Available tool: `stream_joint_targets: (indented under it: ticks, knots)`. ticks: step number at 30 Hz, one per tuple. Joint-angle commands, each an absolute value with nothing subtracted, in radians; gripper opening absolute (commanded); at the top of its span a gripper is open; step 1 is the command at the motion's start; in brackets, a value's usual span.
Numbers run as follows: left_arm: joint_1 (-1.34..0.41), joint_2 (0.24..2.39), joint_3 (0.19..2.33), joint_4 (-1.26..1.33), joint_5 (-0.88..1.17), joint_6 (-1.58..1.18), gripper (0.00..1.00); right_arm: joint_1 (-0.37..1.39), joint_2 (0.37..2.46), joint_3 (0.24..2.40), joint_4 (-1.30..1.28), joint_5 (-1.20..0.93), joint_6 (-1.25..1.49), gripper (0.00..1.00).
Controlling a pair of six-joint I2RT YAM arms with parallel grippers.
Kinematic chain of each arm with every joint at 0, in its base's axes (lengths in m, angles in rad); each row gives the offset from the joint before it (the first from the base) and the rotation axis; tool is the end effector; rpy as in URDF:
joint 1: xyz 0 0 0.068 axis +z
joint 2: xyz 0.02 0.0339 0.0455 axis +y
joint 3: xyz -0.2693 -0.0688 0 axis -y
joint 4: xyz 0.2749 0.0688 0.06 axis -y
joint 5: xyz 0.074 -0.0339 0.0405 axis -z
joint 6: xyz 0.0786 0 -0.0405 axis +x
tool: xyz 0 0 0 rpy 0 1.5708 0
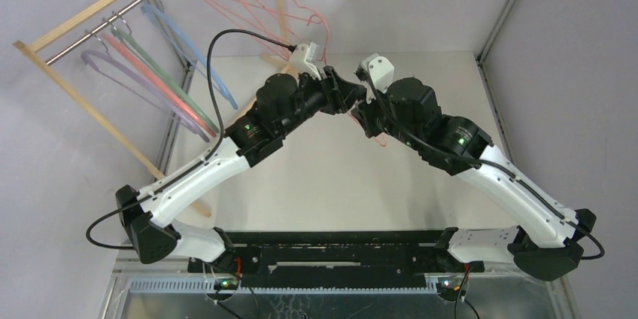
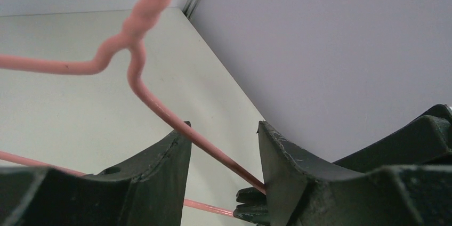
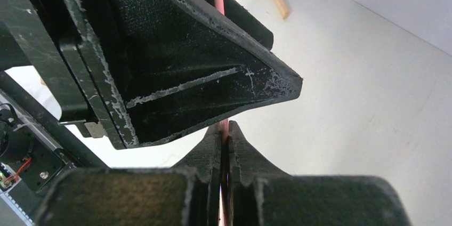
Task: Organize the hangers
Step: Pick up the hanger from the clothesline.
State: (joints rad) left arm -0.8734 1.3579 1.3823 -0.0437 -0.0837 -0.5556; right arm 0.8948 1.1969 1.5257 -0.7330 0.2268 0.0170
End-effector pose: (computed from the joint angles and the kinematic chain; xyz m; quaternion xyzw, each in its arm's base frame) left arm 0.2547 -0.2938 0.4405 0.0839 0.7089 -0.4359 0.5481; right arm 0.2020 0.2237 0.4505 -0.2960 0.7772 0.1561 0.5329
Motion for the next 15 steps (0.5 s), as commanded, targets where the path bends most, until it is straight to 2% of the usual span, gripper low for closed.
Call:
stream_joint_targets:
  ticks: [1,9,10,13,15]
  knots:
    - [-0.891,1.322,1.372,-0.027,-0.119,-0.565,0.53,0.905,1.204,1.55,-0.613,0.256,0.009,0.0]
    - [-0.915,1.305,1.355,-0.045,-0.147,-0.566,0.56,0.904,1.259,1.596,-0.574,0.243,0.0,0.0]
    - [-0.916,1.303,1.352,-0.043,-0.147,-0.562,0.52,0.905,1.26,1.598,-0.574,0.243,-0.001,0.0]
    - [-0.916,1.308,1.35,-0.042,-0.139,-0.564,0.04,0.905,1.258,1.6,-0.572,0.244,-0.004,0.0]
    - [-0.916,1.312,1.343,-0.037,-0.131,-0.569,0.0,0.904,1.257,1.601,-0.572,0.245,-0.005,0.0]
